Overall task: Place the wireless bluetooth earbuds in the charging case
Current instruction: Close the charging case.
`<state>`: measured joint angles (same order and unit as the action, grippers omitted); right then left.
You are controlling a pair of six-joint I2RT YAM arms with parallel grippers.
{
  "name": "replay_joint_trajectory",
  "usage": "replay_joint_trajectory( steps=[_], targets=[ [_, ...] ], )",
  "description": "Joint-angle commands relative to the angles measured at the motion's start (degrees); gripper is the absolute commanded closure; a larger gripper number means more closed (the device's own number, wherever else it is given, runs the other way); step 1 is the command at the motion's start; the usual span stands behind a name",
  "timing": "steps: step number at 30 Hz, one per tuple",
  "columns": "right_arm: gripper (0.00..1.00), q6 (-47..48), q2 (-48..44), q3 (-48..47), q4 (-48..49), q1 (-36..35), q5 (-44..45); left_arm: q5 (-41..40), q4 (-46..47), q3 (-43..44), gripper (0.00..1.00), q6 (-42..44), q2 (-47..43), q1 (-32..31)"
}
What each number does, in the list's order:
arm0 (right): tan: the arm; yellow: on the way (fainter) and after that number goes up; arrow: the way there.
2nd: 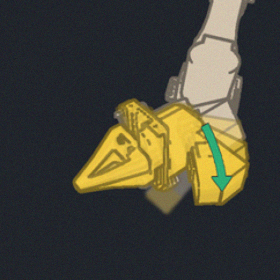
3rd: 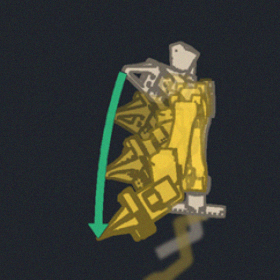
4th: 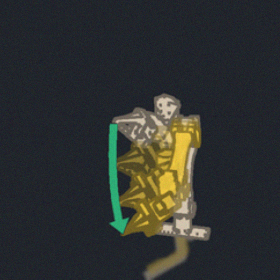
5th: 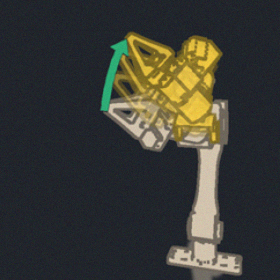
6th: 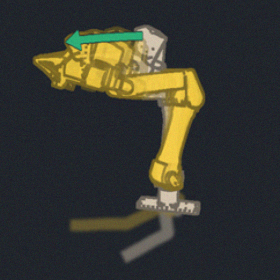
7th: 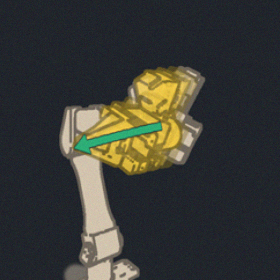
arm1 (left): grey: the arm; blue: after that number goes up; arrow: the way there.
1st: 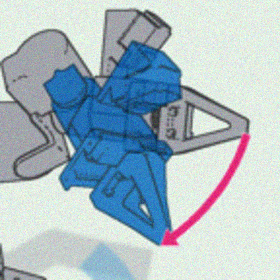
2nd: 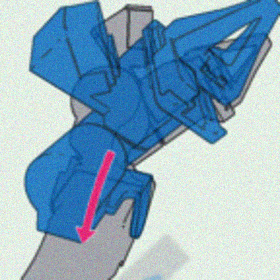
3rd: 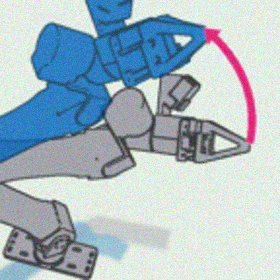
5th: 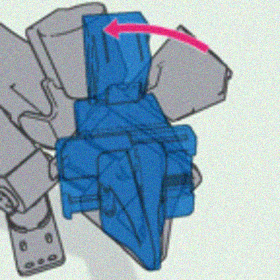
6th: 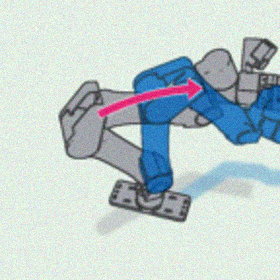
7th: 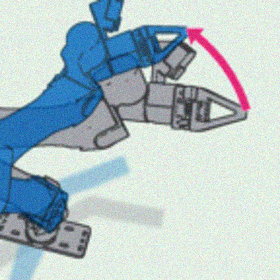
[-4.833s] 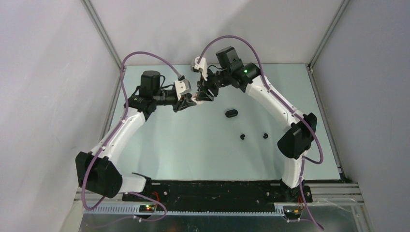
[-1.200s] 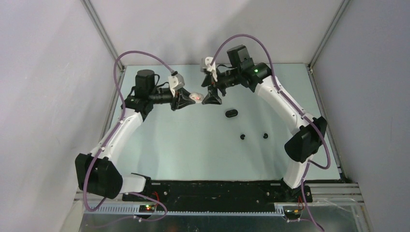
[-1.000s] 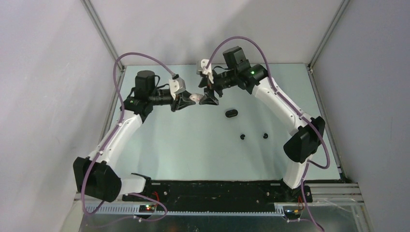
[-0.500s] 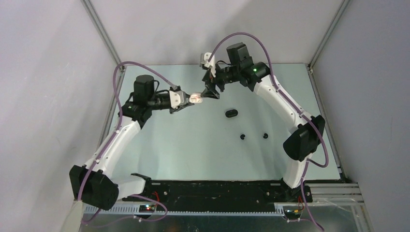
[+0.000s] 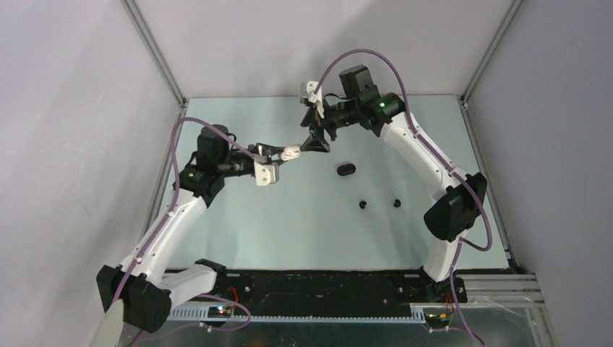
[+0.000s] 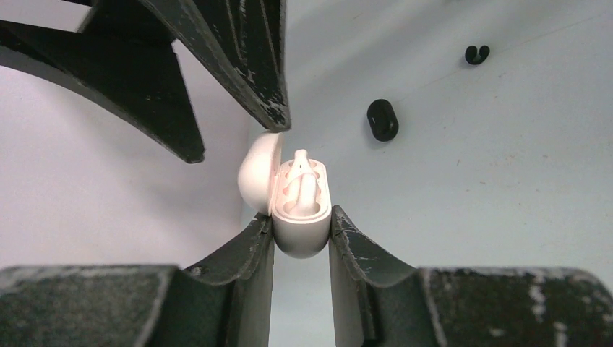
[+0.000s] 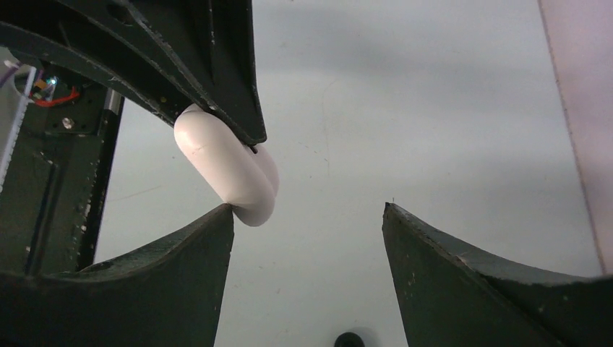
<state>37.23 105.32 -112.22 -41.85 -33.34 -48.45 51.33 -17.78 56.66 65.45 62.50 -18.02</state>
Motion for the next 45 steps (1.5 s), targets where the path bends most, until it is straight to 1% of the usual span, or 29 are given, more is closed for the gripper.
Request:
replay_joint_trajectory(
  steps=[1, 2, 3, 7, 9, 13, 19, 29, 36, 39, 42, 45],
  targets=[
    [0.21, 8.5, -5.9, 1.3, -1.5, 0.2, -3.3, 1.2, -1.4, -0.8, 1.00, 5.4, -1.1, -0.8],
    [0.20, 11.1, -7.4, 2.4, -1.4, -0.5, -2.8, 1.2, -1.5, -0.6, 1.00, 5.3, -1.0, -0.8],
    [0.20, 12.1, -8.1, 5.6, 0.0, -1.5, -1.5, 1.2, -1.5, -0.5, 1.00, 5.2, -0.8, -0.8],
    [0.17, 15.7, -14.1, 17.3, 10.4, -4.6, 4.1, 1.2, -1.4, 0.1, 1.00, 4.0, -0.1, -0.8],
    [0.16, 16.6, -15.6, 20.0, 13.9, -5.5, 5.3, 1.0, -1.4, 0.3, 1.00, 3.6, 0.0, -0.8],
    [0.16, 16.8, -14.8, 19.1, 14.2, -5.9, 5.2, 1.0, -1.4, 0.3, 1.00, 3.6, -0.3, -0.8],
    [0.16, 15.8, -13.3, 18.8, 17.5, -6.7, 6.2, 1.2, -1.4, 0.2, 1.00, 3.8, -0.4, -0.8],
    [0.17, 15.5, -11.5, 17.2, 18.2, -7.2, 5.3, 1.2, -1.5, 1.1, 1.00, 2.2, 0.1, -0.9],
    [0.17, 15.3, -10.5, 16.9, 18.9, -7.6, 4.8, 1.2, -1.4, 2.6, 1.00, -2.0, 1.2, -0.9],
    [0.17, 14.2, -10.0, 16.8, 20.4, -7.9, 5.4, 1.8, -1.4, 4.1, 1.00, -5.2, 2.2, -0.9],
    [0.19, 13.1, -9.6, 16.7, 22.5, -8.2, 7.5, 2.0, -1.4, 4.0, 1.00, -4.2, 2.2, -1.0],
    [0.21, 11.9, -9.2, 16.3, 23.8, -8.2, 9.0, 1.9, -1.5, 3.1, 1.00, -1.0, 1.6, -1.1]
  ],
)
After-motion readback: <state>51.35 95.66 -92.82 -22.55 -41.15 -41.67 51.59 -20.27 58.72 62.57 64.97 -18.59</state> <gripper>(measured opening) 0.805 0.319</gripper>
